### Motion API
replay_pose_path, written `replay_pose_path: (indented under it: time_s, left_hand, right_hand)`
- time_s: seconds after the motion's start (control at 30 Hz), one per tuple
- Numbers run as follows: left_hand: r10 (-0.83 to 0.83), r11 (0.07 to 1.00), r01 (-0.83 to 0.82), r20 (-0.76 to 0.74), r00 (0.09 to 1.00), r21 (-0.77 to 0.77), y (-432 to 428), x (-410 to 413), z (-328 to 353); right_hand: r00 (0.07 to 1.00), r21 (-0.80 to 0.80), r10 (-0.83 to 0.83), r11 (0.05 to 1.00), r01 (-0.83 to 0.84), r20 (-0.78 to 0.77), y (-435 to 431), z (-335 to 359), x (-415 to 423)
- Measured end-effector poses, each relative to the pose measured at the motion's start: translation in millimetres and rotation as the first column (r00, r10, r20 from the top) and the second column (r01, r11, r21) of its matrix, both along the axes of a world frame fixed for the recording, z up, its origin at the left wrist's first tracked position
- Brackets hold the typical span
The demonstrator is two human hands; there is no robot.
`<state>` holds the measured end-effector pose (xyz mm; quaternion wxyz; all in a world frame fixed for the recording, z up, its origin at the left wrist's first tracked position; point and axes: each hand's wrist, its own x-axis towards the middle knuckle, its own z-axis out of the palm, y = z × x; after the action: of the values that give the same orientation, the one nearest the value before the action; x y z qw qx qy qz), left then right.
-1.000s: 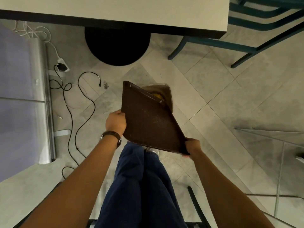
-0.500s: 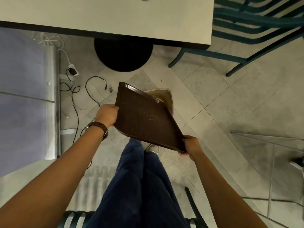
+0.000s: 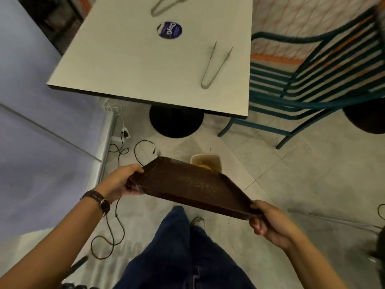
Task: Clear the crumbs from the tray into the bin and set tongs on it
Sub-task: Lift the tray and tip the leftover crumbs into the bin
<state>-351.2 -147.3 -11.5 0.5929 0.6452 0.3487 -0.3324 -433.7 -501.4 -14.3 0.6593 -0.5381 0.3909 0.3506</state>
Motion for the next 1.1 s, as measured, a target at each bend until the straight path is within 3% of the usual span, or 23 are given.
replay_pose_path:
  time_s: [0.2, 0.33, 0.57, 0.63, 0.73, 0.8, 0.97, 1.1]
  left_hand:
    - [-0.04, 0.998, 0.046, 0.176, 0.984, -0.033, 30, -22, 64]
    - [-0.02, 0.996, 0.044, 0.274, 0.961, -0.081, 51, -29, 98]
    - [0.131, 0.982, -0.066, 0.383, 0.914, -0.178, 86, -6, 96]
    - [0.307, 0.933, -0.212, 0.339, 0.889, -0.29, 94, 11, 83]
    - [0.586, 0.738, -0.41, 0.209, 0.783, -0.536, 94, 26, 62]
    - [0.648, 0.665, -0.44, 0.175, 0.741, -0.603, 90, 32, 47]
    - [0.484, 0.813, -0.357, 0.194, 0.853, -0.46, 64, 57, 17]
    - [0.429, 0.902, -0.39, 0.284, 0.857, -0.187, 70, 88, -6]
  right_hand:
    - [0.983, 0.058, -0.009, 0.998, -0.002, 0.182, 19, 84, -5]
    - [0.946, 0.014, 0.052, 0.998, -0.059, 0.32, 30, 122, 1]
    - [0.888, -0.064, 0.078, 0.996, -0.056, 0.454, 70, 111, 43]
    - [0.878, -0.064, 0.057, 0.997, -0.031, 0.476, 91, 96, 63]
    - [0.874, -0.05, 0.011, 0.999, 0.015, 0.485, 132, 69, 94]
    - [0.876, -0.047, -0.016, 0.998, 0.044, 0.481, 163, 46, 117]
    - [0.918, 0.062, -0.104, 0.994, 0.087, 0.384, 245, 7, 155]
    - [0.954, 0.143, -0.154, 0.982, 0.119, 0.259, 312, -1, 169]
